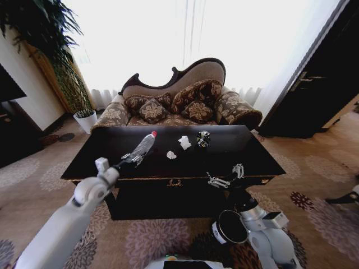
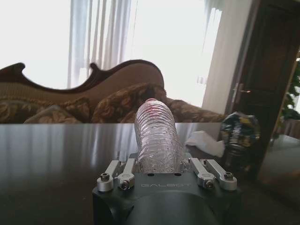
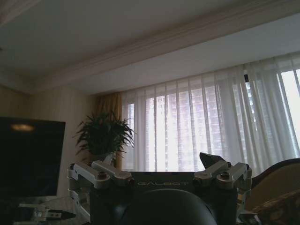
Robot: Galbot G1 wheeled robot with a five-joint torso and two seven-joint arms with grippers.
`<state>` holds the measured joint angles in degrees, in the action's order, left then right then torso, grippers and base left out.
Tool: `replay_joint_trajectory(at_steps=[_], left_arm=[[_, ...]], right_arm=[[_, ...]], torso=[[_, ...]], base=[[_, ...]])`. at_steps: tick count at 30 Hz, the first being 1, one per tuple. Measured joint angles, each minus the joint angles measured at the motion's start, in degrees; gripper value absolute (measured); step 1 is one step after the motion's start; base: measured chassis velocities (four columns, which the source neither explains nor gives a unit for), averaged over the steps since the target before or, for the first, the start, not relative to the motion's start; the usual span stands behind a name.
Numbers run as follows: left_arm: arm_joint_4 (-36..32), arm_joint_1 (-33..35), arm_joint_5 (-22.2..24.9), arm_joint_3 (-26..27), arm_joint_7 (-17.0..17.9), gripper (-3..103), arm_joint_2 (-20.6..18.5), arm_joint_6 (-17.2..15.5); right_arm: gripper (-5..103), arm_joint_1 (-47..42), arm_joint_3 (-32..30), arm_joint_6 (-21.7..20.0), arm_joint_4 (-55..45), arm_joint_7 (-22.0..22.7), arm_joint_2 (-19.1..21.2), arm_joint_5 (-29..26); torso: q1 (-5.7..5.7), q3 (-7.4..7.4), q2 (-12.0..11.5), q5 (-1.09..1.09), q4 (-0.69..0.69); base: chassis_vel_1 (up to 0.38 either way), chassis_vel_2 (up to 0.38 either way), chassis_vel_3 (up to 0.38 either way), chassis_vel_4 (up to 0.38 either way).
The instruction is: Move to the front of the table and place the trash on the table into the trash bin.
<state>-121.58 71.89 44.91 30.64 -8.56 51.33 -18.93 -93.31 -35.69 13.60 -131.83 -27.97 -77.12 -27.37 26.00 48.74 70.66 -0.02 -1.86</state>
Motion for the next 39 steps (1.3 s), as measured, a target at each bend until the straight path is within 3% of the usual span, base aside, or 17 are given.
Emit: replay_joint_trajectory(at_steps=[2, 3, 6, 7, 9, 11, 21, 32, 39], left_arm=[[-3.85, 4.5, -1.52, 3.36, -2.95, 38, -0.05, 1.56], [-3.85, 4.5, -1.52, 3.36, -2.95, 38, -0.05, 1.56], [-9.64, 11.44, -5.42, 9.43, -9.06, 38, 0.11, 4.48], [-9.64, 11.44, -5.42, 9.43, -9.06, 38, 0.11, 4.48], [-15.01, 17.79, -10.57, 14.99, -14.93, 38, 2.25, 7.58], [-16.92, 21.06, -14.3, 17.18, -18.24, 38, 3.7, 9.74], [-21.39, 26.14, -19.31, 20.94, -23.6, 38, 5.73, 15.72], [-21.98, 28.57, -21.95, 20.21, -30.22, 38, 1.81, 21.12], [-21.83, 28.58, -24.87, 18.12, -32.55, 38, 0.45, 21.97]], right_arm=[[100, -0.39, 2.98, -1.48, 0.0, -1.08, 0.77, -5.08], [100, -0.39, 2.98, -1.48, 0.0, -1.08, 0.77, -5.08], [100, -0.23, 7.75, -3.58, 0.14, -2.93, 1.75, -12.04], [100, -0.23, 7.75, -3.58, 0.14, -2.93, 1.75, -12.04], [100, 0.27, 13.05, -4.82, 0.78, -4.77, 2.74, -17.28], [100, 0.77, 15.14, -5.25, 1.1, -5.93, 2.86, -18.54], [100, 0.49, 19.01, -6.14, 2.82, -7.77, 2.34, -19.06], [100, 0.14, 20.51, -8.43, 4.29, -7.08, 1.55, -22.15], [100, 0.15, 20.66, -8.69, 4.46, -8.46, 1.18, -23.22]], torso=[[0.0, 0.0, 0.0, 0.0, 0.0], [0.0, 0.0, 0.0, 0.0, 0.0], [-0.01, 0.0, 0.0, 0.01, 0.0], [-0.01, 0.0, 0.0, 0.01, 0.0], [-0.01, 0.0, 0.0, 0.0, 0.0], [0.0, 0.0, 0.0, 0.01, 0.0], [-0.01, 0.0, 0.01, 0.01, 0.0], [0.0, 0.01, 0.0, 0.01, -0.01], [0.0, 0.01, 0.0, 0.01, 0.0]], base=[[0.0, 0.0, 0.0, 0.0], [0.0, 0.0, 0.0, 0.0], [0.0, 0.0, 0.0, 0.0], [0.0, 0.0, 0.0, 0.0], [0.0, 0.0, 0.0, 0.0], [0.0, 0.0, 0.0, 0.0], [0.0, 0.0, 0.0, 0.0], [0.0, 0.0, 0.0, 0.0], [0.0, 0.0, 0.0, 0.0]])
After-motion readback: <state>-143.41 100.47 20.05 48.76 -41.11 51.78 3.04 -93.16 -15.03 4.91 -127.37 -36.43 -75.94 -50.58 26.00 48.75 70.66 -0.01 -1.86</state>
